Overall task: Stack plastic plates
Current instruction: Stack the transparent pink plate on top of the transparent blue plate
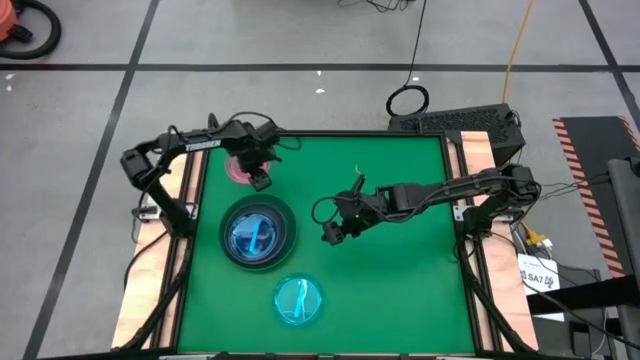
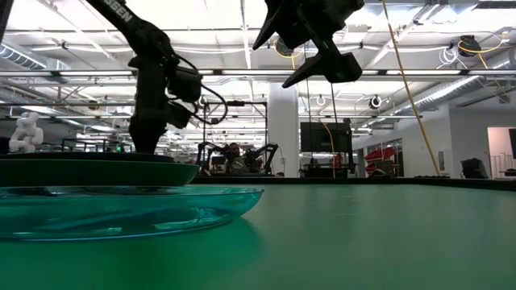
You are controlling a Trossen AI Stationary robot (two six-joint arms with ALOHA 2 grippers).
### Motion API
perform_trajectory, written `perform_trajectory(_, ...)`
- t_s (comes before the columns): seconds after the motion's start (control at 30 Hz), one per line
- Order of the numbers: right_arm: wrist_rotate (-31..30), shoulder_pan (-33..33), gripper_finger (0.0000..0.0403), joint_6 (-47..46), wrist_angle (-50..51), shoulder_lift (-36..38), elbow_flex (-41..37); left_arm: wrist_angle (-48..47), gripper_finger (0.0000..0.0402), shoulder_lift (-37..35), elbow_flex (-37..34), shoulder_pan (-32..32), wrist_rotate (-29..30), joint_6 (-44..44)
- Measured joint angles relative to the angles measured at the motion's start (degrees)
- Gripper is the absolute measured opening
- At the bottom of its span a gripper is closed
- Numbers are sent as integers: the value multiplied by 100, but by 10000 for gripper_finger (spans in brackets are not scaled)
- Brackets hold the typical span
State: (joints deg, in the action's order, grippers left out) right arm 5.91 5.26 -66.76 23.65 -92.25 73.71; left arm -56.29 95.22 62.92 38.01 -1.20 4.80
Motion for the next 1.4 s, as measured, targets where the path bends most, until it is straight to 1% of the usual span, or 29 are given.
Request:
perform_trajectory(0.17, 11, -1, 279, 3, 1, 0, 0, 138, 186, 318, 0, -379, 458, -438)
perform_trajectory(0.3, 13, -2, 279, 4, 1, 0, 0, 352, 186, 503, 0, -603, 946, -742)
perform_trajectory(0.57, 15, -2, 279, 15, 4, 0, 0, 626, 182, 812, 2, -733, 1039, -984)
perform_trajectory(0.63, 15, -2, 279, 16, 11, 0, 0, 674, 170, 898, 1, -733, 1048, -971)
perform_trajectory(0.83, 33, -2, 279, 61, 94, 0, 0, 735, 116, 957, 9, -740, 1071, -977)
perform_trajectory(0.9, 35, -2, 279, 61, 115, 0, 0, 734, 104, 962, 18, -737, 1127, -1048)
perform_trajectory(1.0, 37, -2, 279, 60, 150, 0, 0, 723, 98, 968, 24, -729, 1197, -1033)
perform_trajectory(1.23, 38, -2, 279, 146, 159, 0, 0, 792, 93, 973, 24, -702, 1428, -688)
perform_trajectory(1.3, 37, -2, 279, 146, 159, 0, 0, 784, 77, 973, 24, -687, 1427, -626)
perform_trajectory(1.4, 39, -2, 279, 149, 159, 0, 0, 795, 34, 973, 24, -687, 1428, -556)
